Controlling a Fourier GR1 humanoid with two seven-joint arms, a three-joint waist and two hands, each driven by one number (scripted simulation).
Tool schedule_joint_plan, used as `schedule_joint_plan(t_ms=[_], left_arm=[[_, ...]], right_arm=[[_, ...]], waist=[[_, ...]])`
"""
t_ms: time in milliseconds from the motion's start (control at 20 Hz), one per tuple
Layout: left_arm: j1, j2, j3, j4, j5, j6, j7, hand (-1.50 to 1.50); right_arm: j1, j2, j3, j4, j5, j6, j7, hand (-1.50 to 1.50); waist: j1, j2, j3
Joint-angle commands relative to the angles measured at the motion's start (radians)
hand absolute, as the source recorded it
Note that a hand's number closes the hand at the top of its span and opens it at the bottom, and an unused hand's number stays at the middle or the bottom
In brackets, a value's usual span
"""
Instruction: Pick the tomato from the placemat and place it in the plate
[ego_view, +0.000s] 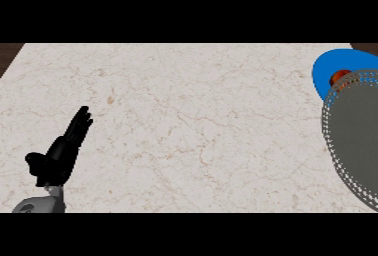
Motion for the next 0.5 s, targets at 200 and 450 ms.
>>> schedule_joint_plan(t_ms=[200, 450], left_arm=[[-0.020, 0.015, 0.026, 0.034, 0.016, -0.023, 0.003, 0.00], [-0.036, -0.018, 0.004, 0.036, -0.007, 0.008, 0.013, 0.00]], right_arm=[[0.190, -0.129, -0.059, 0.062, -0.061, 0.244, -0.189, -1.50], [0.269, -0.124, -0.045, 0.095, -0.040, 0.303, -0.297, -1.50]], waist=[[0.002, 0.001, 0.001], [0.010, 0.006, 0.004]])
